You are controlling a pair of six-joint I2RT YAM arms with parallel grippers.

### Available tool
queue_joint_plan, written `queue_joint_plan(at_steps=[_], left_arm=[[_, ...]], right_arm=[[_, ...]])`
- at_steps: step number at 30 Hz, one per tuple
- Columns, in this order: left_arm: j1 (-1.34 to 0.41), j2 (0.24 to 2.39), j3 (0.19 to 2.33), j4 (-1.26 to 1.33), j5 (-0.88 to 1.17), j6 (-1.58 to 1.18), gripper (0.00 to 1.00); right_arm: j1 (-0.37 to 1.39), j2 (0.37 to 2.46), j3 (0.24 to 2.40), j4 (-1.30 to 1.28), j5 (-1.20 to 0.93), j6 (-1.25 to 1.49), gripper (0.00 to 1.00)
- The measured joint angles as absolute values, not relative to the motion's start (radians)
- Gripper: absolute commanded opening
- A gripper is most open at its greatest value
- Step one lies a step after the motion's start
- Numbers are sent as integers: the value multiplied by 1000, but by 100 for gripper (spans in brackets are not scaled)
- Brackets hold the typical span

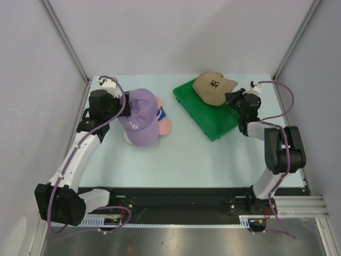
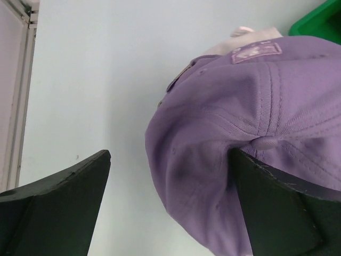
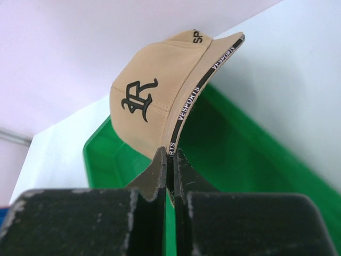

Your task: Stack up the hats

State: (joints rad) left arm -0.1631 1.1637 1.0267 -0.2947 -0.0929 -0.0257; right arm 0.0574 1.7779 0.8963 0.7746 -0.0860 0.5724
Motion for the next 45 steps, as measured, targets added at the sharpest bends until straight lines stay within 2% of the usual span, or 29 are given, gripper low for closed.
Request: queue_joint_plan(at_steps=[7, 10, 13, 14, 17, 20, 25, 28, 30, 31, 33, 34, 35, 41, 45], left_arm=[[-124, 1189, 1045, -290, -68, -25, 100], [-111, 1187, 1046, -290, -56, -26, 100], [-108, 1175, 1045, -292, -41, -26, 100], [-108, 1166, 1045, -294, -30, -27, 100], [-105, 1123, 1036, -292, 13, -27, 100], [-105, 1059, 1020, -286, 51, -27, 100], [-105, 1022, 1019, -267, 74, -27, 100], [-105, 1023, 1019, -270, 81, -27, 100], [-105, 1023, 1019, -271, 81, -27, 100], [-105, 1023, 1019, -271, 81, -27, 100], [-105, 1023, 1019, -271, 81, -27, 100], [-105, 1023, 1019, -271, 81, -27, 100], [-105, 1023, 1019, -271, 81, -27, 100], [-104, 1017, 1017, -271, 74, -27, 100], [-104, 999, 1010, -271, 65, -27, 100]], right_arm=[[207, 1518, 736, 638, 65, 580, 0], [251, 1459, 688, 608, 104, 589, 6], [242, 1461, 670, 592, 110, 608, 22], [233, 1467, 668, 593, 104, 614, 35], [195, 1509, 668, 627, 49, 640, 55], [146, 1593, 670, 705, -32, 671, 66], [89, 1744, 693, 794, -119, 709, 69], [88, 1795, 721, 833, -157, 721, 66], [87, 1826, 729, 856, -179, 732, 51], [87, 1840, 731, 868, -192, 736, 35], [87, 1858, 732, 887, -213, 751, 18], [87, 1861, 732, 894, -220, 757, 6], [86, 1864, 732, 904, -232, 772, 1], [78, 1812, 712, 982, -261, 828, 0], [73, 1678, 659, 981, -259, 860, 0]])
